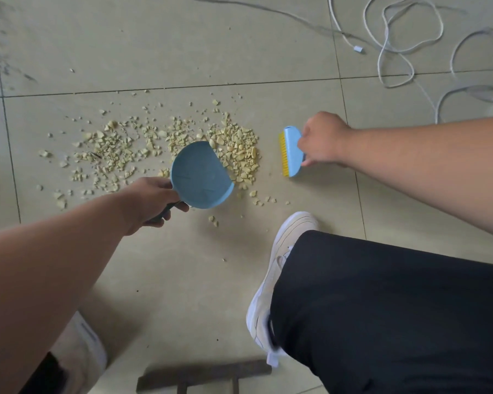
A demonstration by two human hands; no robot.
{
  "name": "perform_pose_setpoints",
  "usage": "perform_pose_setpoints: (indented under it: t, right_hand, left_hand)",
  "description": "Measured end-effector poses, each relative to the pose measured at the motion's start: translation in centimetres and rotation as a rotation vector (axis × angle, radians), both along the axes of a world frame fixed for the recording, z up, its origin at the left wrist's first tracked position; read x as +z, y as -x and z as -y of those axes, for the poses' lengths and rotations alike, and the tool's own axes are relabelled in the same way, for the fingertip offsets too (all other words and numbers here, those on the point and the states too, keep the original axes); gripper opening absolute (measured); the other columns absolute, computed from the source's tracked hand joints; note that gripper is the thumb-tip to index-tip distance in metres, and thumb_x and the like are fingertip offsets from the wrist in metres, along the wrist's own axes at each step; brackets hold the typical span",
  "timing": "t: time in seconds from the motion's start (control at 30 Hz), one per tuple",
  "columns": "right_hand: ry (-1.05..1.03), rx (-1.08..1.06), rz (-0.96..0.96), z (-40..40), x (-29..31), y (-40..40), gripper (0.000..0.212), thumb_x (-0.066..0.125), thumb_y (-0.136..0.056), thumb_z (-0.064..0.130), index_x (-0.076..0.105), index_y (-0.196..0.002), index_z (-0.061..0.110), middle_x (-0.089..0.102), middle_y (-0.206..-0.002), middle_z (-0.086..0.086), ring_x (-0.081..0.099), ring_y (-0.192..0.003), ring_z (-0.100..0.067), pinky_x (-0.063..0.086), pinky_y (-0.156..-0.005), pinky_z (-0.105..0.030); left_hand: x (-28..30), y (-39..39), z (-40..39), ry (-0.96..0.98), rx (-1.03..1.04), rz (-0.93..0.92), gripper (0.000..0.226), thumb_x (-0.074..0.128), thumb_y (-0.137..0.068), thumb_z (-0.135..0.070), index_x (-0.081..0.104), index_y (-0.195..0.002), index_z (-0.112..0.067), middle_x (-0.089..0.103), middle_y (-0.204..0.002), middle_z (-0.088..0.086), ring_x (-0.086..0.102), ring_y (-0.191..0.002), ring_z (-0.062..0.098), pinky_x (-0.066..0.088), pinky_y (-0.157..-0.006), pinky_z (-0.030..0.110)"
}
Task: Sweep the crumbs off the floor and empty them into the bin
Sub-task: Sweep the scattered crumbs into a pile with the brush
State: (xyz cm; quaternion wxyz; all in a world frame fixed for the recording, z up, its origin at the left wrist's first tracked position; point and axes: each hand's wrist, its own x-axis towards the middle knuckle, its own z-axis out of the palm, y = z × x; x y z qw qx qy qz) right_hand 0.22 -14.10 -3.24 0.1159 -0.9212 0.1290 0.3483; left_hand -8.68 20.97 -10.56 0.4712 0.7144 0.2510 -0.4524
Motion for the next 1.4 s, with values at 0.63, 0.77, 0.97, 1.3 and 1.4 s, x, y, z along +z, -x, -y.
perform_pose_setpoints:
  t: [0.63,0.77,0.97,1.3,1.4]
  right_hand:
    - [0.173,0.587,-0.235,-5.7,-1.7,4.1,0.046,0.056,-0.101,0.046,0.069,-0.118,0.005,0.070,-0.113,-0.017,0.065,-0.107,-0.035,0.042,-0.073,-0.028]
    - [-0.041,0.327,-0.167,-8.2,-0.5,2.9,0.045,0.060,-0.098,0.045,0.071,-0.114,0.005,0.074,-0.107,-0.016,0.070,-0.100,-0.034,0.052,-0.076,-0.031]
    - [-0.364,0.036,-0.165,-8.1,0.4,3.8,0.014,0.058,-0.087,0.002,0.068,-0.097,0.001,0.077,-0.080,-0.018,0.079,-0.068,-0.023,0.060,-0.064,-0.032]
    - [-0.143,1.064,-0.408,-10.7,-2.6,8.7,0.022,0.060,-0.094,0.020,0.071,-0.112,0.023,0.057,-0.085,0.006,0.055,-0.084,-0.019,0.039,-0.064,-0.029]
    - [-0.077,1.203,-0.359,-11.2,-3.7,7.6,0.014,0.056,-0.093,0.015,0.067,-0.102,0.019,0.050,-0.082,0.001,0.056,-0.081,-0.027,0.044,-0.064,-0.032]
  left_hand:
    - [-0.7,1.4,-5.5,-0.002,-0.115,-0.105,0.014,0.066,-0.100,-0.014,0.069,-0.098,0.000,0.066,-0.077,0.011,0.045,-0.055,0.017,0.037,-0.048,0.026]
    - [-0.6,1.8,-7.2,-0.010,-0.095,-0.087,0.015,0.063,-0.099,-0.013,0.064,-0.085,-0.007,0.058,-0.076,0.013,0.044,-0.054,0.018,0.037,-0.049,0.028]
    - [0.4,2.5,-9.6,-0.036,-0.192,-0.117,0.016,0.060,-0.098,-0.009,0.065,-0.084,-0.006,0.059,-0.066,0.007,0.045,-0.050,0.017,0.038,-0.047,0.026]
    - [0.2,3.9,-12.3,-0.058,-0.372,-0.231,0.020,0.064,-0.093,-0.006,0.068,-0.075,-0.004,0.063,-0.062,0.006,0.045,-0.049,0.017,0.034,-0.049,0.028]
    - [-0.2,4.2,-11.7,-0.034,-0.370,-0.239,0.021,0.064,-0.093,-0.005,0.066,-0.073,-0.003,0.060,-0.056,0.003,0.044,-0.047,0.017,0.032,-0.050,0.028]
